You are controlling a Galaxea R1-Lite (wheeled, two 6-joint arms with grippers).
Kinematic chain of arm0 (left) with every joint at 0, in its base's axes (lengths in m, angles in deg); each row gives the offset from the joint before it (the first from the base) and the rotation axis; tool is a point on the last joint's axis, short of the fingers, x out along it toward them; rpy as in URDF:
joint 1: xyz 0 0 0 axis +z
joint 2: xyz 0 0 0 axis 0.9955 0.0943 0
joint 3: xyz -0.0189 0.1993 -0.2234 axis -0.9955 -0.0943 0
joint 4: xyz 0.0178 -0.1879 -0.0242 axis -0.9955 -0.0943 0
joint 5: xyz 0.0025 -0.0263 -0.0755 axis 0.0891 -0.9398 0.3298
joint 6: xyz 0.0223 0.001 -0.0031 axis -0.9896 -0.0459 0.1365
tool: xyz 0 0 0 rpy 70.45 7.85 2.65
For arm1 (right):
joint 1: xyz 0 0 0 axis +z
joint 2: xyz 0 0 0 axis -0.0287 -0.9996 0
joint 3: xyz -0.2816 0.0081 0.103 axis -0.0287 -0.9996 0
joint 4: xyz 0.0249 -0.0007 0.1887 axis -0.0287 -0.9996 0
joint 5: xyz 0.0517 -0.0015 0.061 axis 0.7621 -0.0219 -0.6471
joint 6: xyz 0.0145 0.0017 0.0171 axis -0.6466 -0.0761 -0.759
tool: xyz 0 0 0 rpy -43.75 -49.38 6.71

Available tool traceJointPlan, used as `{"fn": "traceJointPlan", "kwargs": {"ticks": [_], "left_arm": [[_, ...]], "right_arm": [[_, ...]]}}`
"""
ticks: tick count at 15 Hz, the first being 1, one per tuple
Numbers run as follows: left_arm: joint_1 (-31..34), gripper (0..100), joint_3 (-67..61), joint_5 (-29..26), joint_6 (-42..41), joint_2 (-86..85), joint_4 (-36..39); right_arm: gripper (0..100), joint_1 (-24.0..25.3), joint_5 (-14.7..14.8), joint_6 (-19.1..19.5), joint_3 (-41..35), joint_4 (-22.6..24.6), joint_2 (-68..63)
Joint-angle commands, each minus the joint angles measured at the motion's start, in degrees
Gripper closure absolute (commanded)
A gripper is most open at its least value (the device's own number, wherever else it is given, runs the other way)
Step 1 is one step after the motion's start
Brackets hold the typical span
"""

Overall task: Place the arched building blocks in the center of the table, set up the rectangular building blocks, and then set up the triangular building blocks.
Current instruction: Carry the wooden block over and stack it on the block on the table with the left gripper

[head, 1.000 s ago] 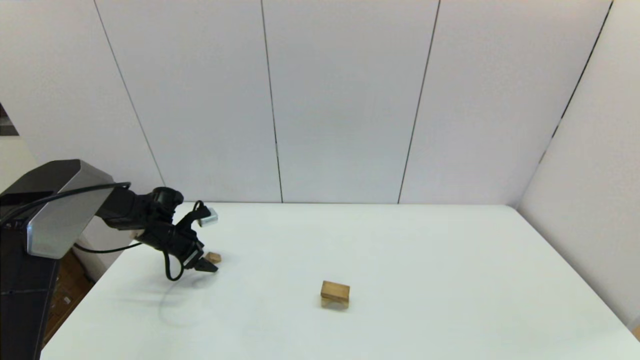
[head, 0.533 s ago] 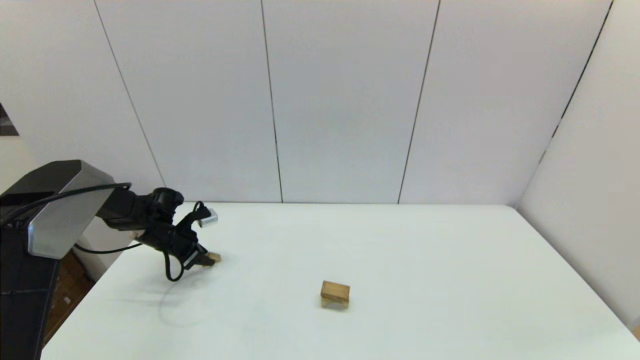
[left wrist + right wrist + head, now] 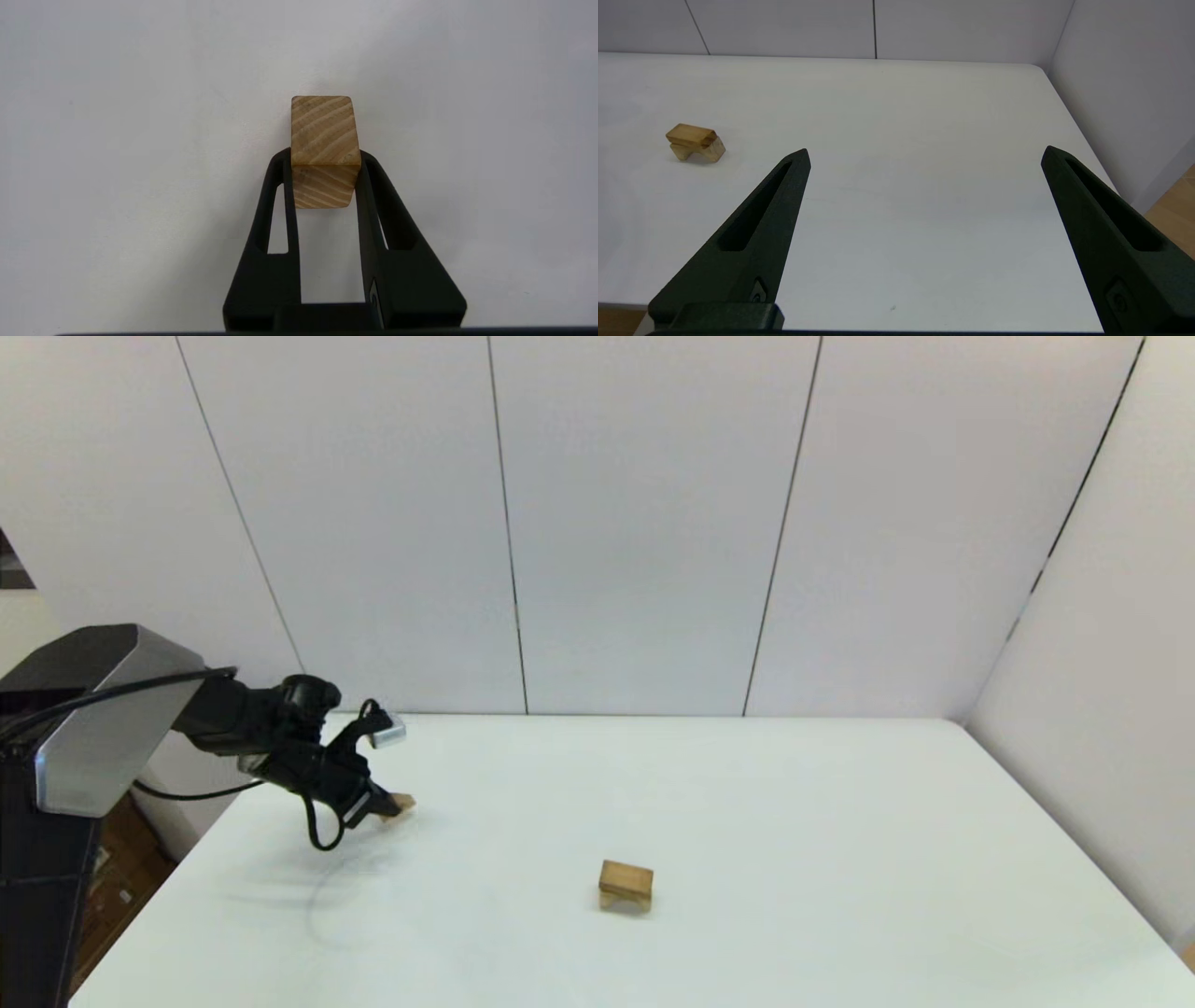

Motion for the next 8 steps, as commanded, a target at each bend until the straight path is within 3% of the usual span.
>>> {"fn": "traceJointPlan", "kwargs": {"ticks": [1, 6, 8], "left_arm": [[-9.60, 100, 0.64, -4.44, 5.00, -14.09, -5.61], [-25.95, 100, 3.63, 0.92, 6.67, -15.32, -7.89], [-29.64, 100, 4.59, 1.19, 6.49, -13.83, -9.30]], "right_arm": [[0, 0.02, -0.02, 0.02, -0.02, -0.04, 0.01], [0, 0.02, -0.02, 0.02, -0.02, -0.04, 0.01], [0, 0.02, -0.02, 0.02, -0.02, -0.04, 0.01]]}}
